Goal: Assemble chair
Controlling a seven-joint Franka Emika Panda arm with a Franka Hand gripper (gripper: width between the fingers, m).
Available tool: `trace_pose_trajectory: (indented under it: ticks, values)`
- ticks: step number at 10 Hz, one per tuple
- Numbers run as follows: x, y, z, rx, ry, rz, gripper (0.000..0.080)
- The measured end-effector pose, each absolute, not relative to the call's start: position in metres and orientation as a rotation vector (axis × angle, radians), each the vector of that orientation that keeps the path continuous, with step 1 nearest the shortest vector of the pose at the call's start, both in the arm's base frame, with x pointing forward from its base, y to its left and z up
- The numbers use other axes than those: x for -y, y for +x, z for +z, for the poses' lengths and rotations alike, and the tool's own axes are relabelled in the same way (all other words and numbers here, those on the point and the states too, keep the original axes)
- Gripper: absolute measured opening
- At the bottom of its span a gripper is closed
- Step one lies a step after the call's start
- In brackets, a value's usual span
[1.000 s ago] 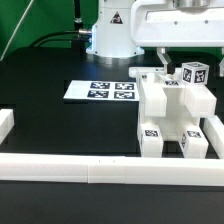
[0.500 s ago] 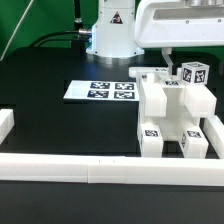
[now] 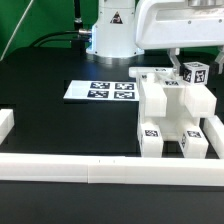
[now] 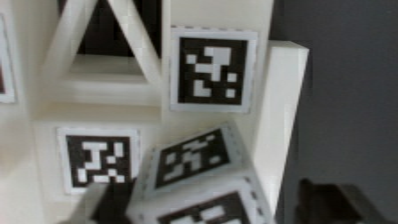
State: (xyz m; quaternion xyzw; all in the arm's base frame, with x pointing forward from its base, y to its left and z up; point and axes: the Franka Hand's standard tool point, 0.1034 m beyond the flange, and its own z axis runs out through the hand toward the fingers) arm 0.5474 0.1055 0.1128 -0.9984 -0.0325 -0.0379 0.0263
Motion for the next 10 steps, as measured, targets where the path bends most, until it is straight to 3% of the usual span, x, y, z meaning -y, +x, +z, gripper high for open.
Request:
trace_pose_trajectory:
  ticks: [1,10]
  values:
    - [-0.1056,0.5474,0.1128,0.087,-3.085,-0.117,0.0282]
    - [-0.1067,0.5483,0.1135,-0.555,-3.011,-0.1,0.0284]
